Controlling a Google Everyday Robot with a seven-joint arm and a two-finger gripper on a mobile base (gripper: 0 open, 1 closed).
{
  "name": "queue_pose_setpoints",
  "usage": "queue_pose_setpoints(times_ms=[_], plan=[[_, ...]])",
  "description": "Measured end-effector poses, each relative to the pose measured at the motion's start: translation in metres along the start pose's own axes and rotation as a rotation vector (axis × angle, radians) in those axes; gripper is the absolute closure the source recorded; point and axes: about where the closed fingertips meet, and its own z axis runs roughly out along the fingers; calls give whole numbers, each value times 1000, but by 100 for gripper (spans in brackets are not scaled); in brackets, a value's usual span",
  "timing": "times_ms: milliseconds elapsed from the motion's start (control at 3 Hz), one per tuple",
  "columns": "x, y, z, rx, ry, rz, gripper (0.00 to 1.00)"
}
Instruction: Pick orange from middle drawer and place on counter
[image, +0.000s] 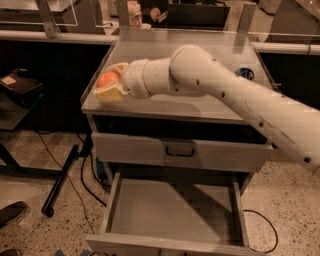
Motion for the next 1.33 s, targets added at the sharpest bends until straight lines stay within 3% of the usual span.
queue_pose_setpoints(times_ms=[333, 667, 1333], plan=[[-20, -41, -11, 5, 24, -24, 100], [-11, -70, -18, 12, 40, 5, 100], [21, -91, -9, -33, 54, 60, 100]])
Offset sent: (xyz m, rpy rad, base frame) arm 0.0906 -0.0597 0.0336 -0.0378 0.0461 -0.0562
